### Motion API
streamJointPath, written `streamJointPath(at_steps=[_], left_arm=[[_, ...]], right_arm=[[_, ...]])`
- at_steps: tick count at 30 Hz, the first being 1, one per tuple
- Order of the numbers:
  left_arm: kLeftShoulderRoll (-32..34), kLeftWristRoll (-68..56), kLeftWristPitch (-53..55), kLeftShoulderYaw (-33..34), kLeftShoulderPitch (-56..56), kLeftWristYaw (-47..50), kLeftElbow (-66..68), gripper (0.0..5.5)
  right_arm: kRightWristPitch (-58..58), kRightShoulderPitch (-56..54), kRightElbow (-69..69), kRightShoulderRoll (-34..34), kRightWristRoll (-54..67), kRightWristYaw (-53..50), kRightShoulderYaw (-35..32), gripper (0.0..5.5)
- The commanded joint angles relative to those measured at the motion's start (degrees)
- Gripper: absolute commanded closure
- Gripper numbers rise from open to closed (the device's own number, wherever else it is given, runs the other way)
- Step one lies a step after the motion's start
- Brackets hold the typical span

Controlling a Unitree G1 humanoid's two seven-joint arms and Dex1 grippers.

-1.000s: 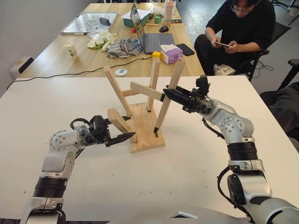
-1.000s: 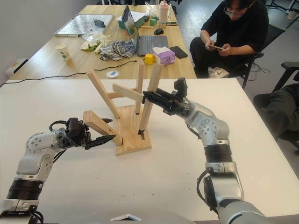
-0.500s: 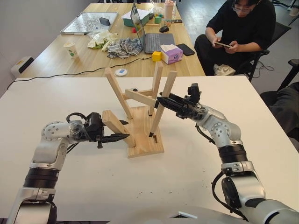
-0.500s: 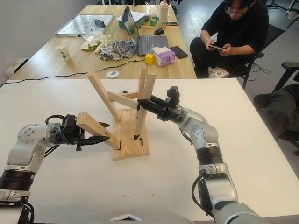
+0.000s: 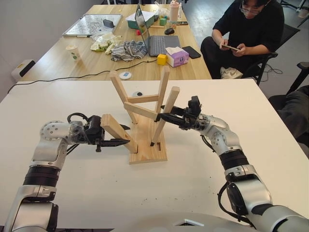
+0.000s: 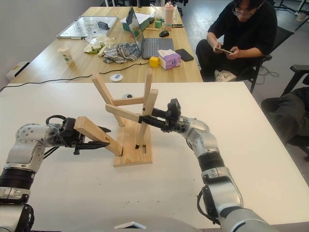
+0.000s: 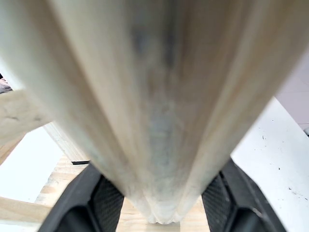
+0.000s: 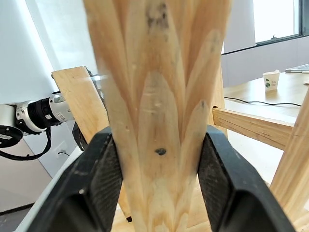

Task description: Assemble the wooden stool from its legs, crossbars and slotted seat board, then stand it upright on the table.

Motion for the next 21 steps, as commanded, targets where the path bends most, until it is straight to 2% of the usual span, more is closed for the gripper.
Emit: streamJointPath(at_steps=[1, 5, 10, 16, 21], left_arm=[[0.9, 3.4, -0.3, -0.9, 1.1, 0.5, 0.5, 3.48], [0.7, 3.5, -0.5, -0.7, 1.7, 1.3, 0.1, 3.48], [0.2, 3.7, -0.9, -0.9, 2.4, 2.3, -0.2, 3.48], [0.3, 3.6, -1.0, -0.8, 2.7, 2.7, -0.3, 3.48], [-0.2, 3.2, -0.7, -1.0, 2.8, 2.9, -1.1, 3.48]], right_arm=[[2.8, 2.7, 1.0, -8.1, -6.4, 4.9, 3.9, 3.47], [3.7, 1.9, 0.6, -13.0, -7.4, 9.5, 5.4, 3.47], [3.2, 1.4, -0.6, -15.9, -7.7, 11.5, 6.1, 3.47], [-1.6, -0.3, 2.8, -17.7, -9.9, 12.3, 6.7, 3.47], [-6.1, -1.0, 4.7, -16.0, -12.5, 9.2, 8.9, 3.47]])
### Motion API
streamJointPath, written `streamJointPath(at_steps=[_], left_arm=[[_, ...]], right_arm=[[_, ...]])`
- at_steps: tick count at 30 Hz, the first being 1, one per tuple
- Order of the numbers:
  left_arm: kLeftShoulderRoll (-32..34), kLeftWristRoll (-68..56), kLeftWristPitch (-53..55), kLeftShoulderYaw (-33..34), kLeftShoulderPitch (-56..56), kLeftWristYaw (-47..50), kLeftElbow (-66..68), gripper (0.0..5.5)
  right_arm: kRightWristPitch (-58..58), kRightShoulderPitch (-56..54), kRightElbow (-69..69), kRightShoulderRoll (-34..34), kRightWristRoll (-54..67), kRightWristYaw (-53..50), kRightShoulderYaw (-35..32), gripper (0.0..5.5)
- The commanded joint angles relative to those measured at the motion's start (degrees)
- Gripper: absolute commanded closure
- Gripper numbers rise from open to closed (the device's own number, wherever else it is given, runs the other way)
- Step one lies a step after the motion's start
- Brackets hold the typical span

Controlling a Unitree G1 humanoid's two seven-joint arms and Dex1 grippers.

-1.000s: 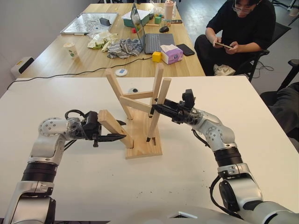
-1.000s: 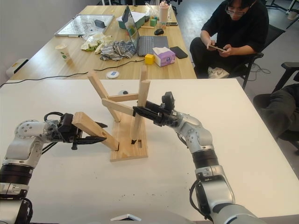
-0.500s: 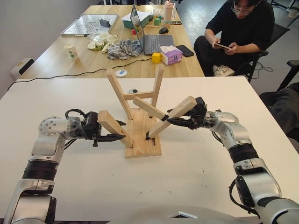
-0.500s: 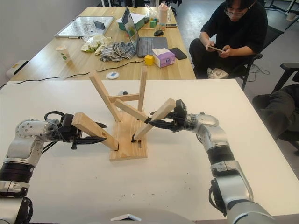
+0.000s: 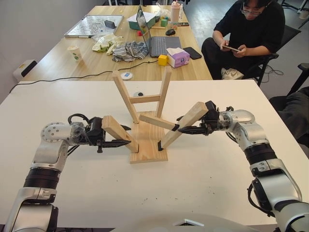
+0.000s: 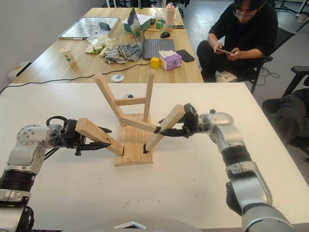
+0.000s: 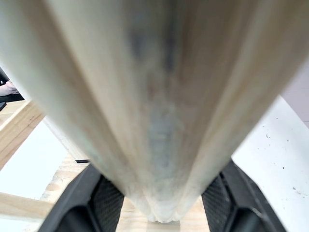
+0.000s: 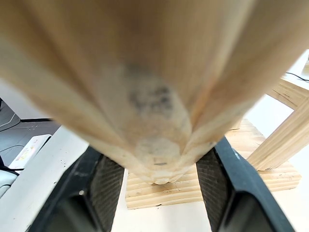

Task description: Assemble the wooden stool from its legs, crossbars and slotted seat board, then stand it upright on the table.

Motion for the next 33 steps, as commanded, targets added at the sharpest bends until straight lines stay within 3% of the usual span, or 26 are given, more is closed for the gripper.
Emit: streamJointPath(at_steps=[1, 14, 23, 33], left_arm=[[0.1, 2.7, 0.5, -1.0, 1.6, 0.9, 0.2, 3.48], [0.5, 2.6, 1.0, -1.8, 1.7, 1.3, -1.8, 3.48], [0.0, -0.8, 8.7, 0.7, 0.4, 3.8, 0.7, 3.48], [-0.1, -0.5, 8.8, 1.2, 0.7, 4.3, 0.0, 3.48]], right_arm=[[-3.7, 0.6, 4.9, -1.1, -10.6, -5.7, 3.5, 3.47], [-3.1, -8.8, 11.4, -1.6, -15.5, -3.1, 13.6, 3.47], [-8.6, -8.1, 10.8, -2.1, -15.0, -0.5, 15.9, 3.47], [-12.9, -9.3, 11.9, -1.8, -19.2, -2.2, 20.6, 3.47]])
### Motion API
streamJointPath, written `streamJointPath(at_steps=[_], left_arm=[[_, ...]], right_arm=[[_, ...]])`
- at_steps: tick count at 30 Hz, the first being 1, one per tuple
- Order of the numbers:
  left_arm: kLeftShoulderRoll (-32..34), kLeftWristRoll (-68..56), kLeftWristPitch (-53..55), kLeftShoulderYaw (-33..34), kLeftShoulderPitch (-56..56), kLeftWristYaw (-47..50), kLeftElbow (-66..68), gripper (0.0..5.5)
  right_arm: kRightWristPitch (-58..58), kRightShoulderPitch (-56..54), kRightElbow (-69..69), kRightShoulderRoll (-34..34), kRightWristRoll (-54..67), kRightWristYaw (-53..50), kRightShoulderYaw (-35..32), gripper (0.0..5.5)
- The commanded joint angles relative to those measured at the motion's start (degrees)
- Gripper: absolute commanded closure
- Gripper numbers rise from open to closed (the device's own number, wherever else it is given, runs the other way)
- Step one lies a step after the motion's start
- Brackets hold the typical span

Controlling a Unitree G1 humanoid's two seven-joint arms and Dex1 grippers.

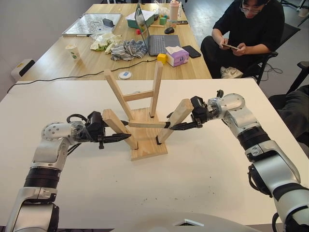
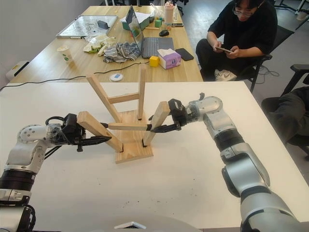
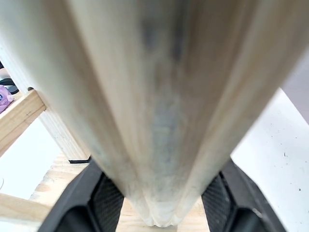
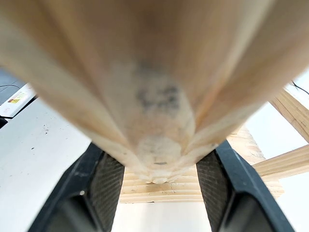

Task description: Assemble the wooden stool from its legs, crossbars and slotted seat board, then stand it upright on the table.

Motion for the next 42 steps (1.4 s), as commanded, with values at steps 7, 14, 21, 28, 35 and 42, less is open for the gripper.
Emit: streamJointPath(at_steps=[7, 14, 21, 28, 35, 42], left_arm=[[-0.1, 1.1, 0.5, -0.3, 2.6, 0.2, -1.2, 3.48], [0.1, 2.5, -3.2, -0.7, 4.9, 0.3, -2.6, 3.48], [0.9, 2.3, -3.8, -0.2, 6.4, 1.2, -3.5, 3.48], [1.4, 3.0, -2.8, 0.1, 7.1, 3.3, -3.6, 3.48], [1.7, 3.6, -3.7, 1.1, 7.6, 4.6, -2.6, 3.48], [1.8, 5.3, -7.1, 1.2, 7.8, 4.9, -3.2, 2.32]], right_arm=[[-0.8, 0.3, 5.4, -1.8, -18.3, -1.6, 11.6, 3.47], [-0.4, -1.0, 7.4, -2.0, -18.5, -1.9, 14.1, 3.47], [-0.5, -1.7, 8.4, -2.3, -18.4, -1.4, 15.0, 3.47], [-1.0, -1.6, 8.7, -2.7, -18.1, -1.3, 15.3, 3.47], [-1.6, -1.7, 9.4, -2.8, -17.9, -1.5, 15.7, 3.47], [-1.6, -2.4, 10.8, -2.2, -17.9, -1.9, 15.7, 3.47]])
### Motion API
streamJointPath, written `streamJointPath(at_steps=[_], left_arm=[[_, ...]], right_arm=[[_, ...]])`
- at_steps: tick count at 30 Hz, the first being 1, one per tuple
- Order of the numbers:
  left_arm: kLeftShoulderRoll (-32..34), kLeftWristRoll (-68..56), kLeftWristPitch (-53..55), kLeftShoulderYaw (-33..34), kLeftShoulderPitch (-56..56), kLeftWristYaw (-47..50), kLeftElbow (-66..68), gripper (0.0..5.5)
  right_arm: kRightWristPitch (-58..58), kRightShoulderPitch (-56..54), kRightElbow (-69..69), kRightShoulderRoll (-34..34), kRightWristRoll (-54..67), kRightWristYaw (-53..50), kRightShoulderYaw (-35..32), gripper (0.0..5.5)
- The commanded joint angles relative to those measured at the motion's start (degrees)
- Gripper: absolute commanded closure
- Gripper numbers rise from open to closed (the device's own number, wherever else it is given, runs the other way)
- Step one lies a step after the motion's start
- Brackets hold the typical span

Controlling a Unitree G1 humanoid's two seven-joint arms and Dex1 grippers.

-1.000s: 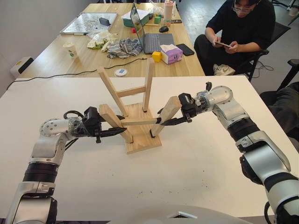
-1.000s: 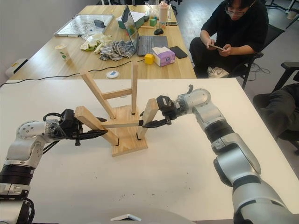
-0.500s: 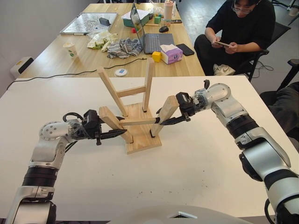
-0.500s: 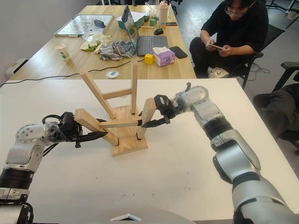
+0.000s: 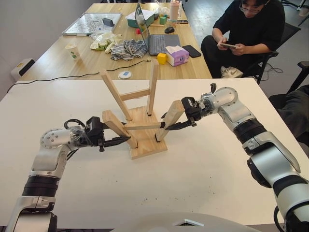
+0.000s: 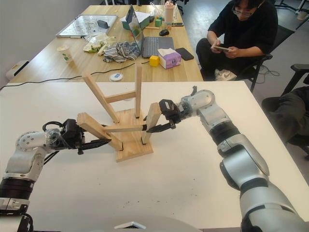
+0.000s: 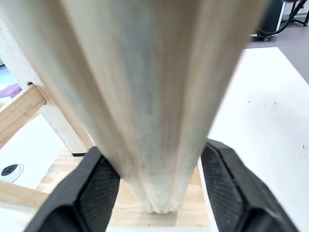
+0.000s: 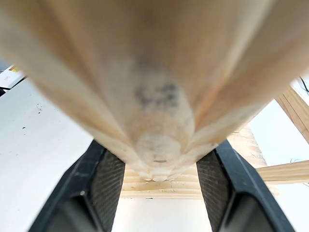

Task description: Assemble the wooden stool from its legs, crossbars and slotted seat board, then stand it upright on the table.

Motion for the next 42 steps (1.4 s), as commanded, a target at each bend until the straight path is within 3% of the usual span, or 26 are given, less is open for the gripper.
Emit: streamJointPath(at_steps=[1, 6, 9, 14, 19, 24, 28, 30, 37, 42], left_arm=[[2.1, 3.1, -1.5, 0.4, 1.2, -0.3, 0.3, 2.18], [5.4, 4.0, -1.7, 2.0, -1.5, -1.3, 3.4, 1.42], [11.5, 7.4, 0.4, 1.9, -8.1, -2.2, 9.0, 0.92], [17.2, 7.8, 6.7, 1.0, -26.3, -5.9, 12.3, 0.84], [12.2, 8.7, 12.0, -4.1, -47.8, -11.3, 15.4, 0.84], [3.5, 13.2, 10.9, -15.4, -58.1, -17.4, 22.4, 0.84], [-2.3, 16.2, 17.6, -23.9, -62.9, -17.6, 27.2, 0.84], [-2.6, 14.8, 21.5, -28.5, -63.6, -17.6, 25.9, 0.84], [-1.5, 2.9, 30.6, -55.3, -71.6, -17.6, 27.9, 0.84], [-2.4, 1.0, 28.3, -64.1, -74.3, -17.6, 32.9, 0.84]], right_arm=[[2.5, 3.7, 7.2, -2.3, -17.0, -0.6, 7.7, 3.47], [2.8, 4.1, 6.9, -2.4, -16.7, -0.9, 7.5, 3.47], [2.9, 4.3, 6.8, -2.4, -16.6, -1.1, 7.4, 3.47], [3.0, 4.9, 6.4, -2.4, -16.3, -1.4, 7.3, 3.47], [3.1, 4.8, 6.5, -2.2, -16.4, -1.5, 7.3, 3.47], [3.1, 4.6, 6.7, -2.1, -16.4, -1.5, 7.4, 3.47], [3.1, 4.0, 7.3, -1.5, -16.6, -1.4, 7.6, 3.47], [3.1, 3.9, 7.5, -1.3, -16.6, -1.4, 7.6, 3.47], [3.7, 4.2, 7.5, -0.2, -16.4, -2.5, 7.4, 3.47], [4.0, 4.5, 7.0, 0.2, -16.2, -2.6, 7.5, 3.47]])
